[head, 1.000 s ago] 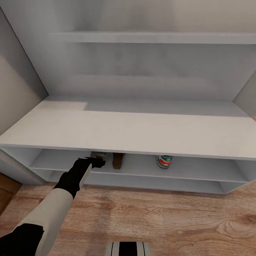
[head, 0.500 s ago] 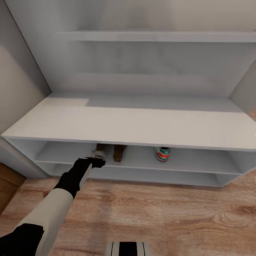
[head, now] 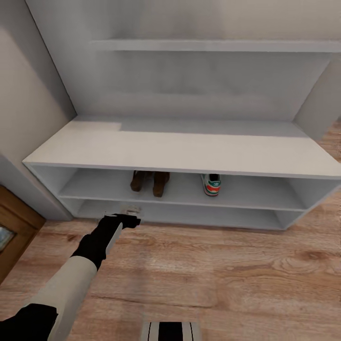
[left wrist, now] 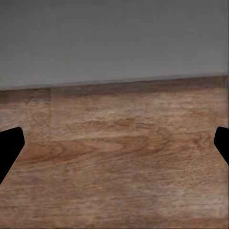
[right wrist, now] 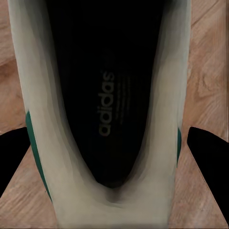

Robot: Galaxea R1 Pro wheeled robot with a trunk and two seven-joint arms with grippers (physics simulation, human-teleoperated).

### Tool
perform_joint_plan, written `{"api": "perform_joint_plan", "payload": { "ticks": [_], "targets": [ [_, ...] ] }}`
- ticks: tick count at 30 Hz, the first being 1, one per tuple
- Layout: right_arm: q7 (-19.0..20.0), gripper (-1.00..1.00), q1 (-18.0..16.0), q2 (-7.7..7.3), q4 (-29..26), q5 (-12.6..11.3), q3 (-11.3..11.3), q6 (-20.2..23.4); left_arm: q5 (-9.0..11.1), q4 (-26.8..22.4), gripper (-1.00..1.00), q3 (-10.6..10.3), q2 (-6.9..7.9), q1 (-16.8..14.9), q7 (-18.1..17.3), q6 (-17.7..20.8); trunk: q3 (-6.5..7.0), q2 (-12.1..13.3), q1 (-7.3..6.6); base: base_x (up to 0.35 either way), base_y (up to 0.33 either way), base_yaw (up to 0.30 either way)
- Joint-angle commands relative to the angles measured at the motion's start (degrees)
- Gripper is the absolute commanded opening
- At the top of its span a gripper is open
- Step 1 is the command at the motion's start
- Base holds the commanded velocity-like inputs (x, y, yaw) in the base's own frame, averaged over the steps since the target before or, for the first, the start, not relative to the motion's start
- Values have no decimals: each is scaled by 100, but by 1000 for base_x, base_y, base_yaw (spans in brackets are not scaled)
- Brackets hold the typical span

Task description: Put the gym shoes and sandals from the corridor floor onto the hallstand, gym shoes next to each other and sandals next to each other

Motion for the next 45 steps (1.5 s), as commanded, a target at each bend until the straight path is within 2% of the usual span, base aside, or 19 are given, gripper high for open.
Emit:
{"api": "perform_joint_plan", "payload": {
  "ticks": [1,2,3,6,7,8,11,12,14,16,17,19,22,23,24,26,30,36,45],
  "targets": [
    [47,-100,-7,1,5,-56,-22,-7,-1,-22,100,-6,3,120,-8,6,-3,-2,-5,-337,0,0],
    [47,-100,-6,4,5,-56,-22,-12,13,-58,100,-1,10,400,-26,-101,-3,-2,-5,-337,0,0],
    [47,-100,-7,5,5,-56,-22,-21,27,-65,100,1,13,543,-34,-241,-3,-2,-5,-334,0,0],
    [51,-100,-5,6,10,-56,-28,-33,49,-24,100,3,22,1079,-77,-1005,-3,-2,-5,-306,0,0],
    [54,-100,-8,11,12,-56,-26,-35,59,-14,100,9,46,1425,-213,-1415,-3,-2,-5,-258,0,0],
    [54,-100,-8,23,13,-56,-28,-39,64,-13,100,22,55,1587,-335,-1594,-3,-2,-5,-242,0,0],
    [62,-100,-6,62,14,-56,-24,-43,71,-9,100,62,104,2104,-1047,-2278,-3,-2,-5,-157,0,0],
    [63,-100,-6,71,14,-56,-23,-44,81,-8,100,94,202,2306,-1482,-2599,-3,-2,-5,-52,0,0],
    [64,-100,-8,75,17,-56,-23,-45,134,-5,100,196,347,2456,-1910,-2884,-3,-2,-5,-30,0,0],
    [68,-100,-6,79,21,-56,-22,-45,331,3,100,461,539,2616,-2510,-3235,-3,-2,-5,-14,0,0],
    [71,-100,-7,83,22,-56,-22,-45,498,10,100,669,665,2738,-2988,-3471,-3,-2,-5,-6,0,0],
    [72,-100,-7,85,23,-56,-22,-45,639,16,100,894,850,2913,-3555,-3718,-3,-2,-5,-3,0,0],
    [73,-100,-9,85,23,-56,-22,-45,718,19,100,1167,1073,3044,-3956,-3923,-3,-2,-5,-1,0,0],
    [73,-100,-8,86,23,-56,-22,-45,727,19,100,1224,1103,3059,-3999,-3949,-3,-2,-5,0,0,0],
    [73,-100,-7,86,23,-56,-22,-45,743,18,100,1397,1161,3099,-4084,-4000,-3,-2,-5,0,0,0],
    [73,-100,-5,86,20,-56,-22,-45,753,10,100,1614,1197,3147,-4131,-4029,-3,-2,-5,0,0,0],
    [67,-100,-8,103,14,-56,-9,-43,745,9,100,1837,1207,3174,-4150,-4045,-3,-2,-5,0,0,0],
    [64,-100,-8,193,30,-42,4,-90,688,3,100,1869,1180,3181,-4157,-4062,-3,-2,-5,-31,-144,0],
    [64,-100,-9,209,32,-38,5,-91,691,3,100,1873,1174,3181,-4158,-4062,-3,-2,-5,-260,-171,0]
  ]
}}
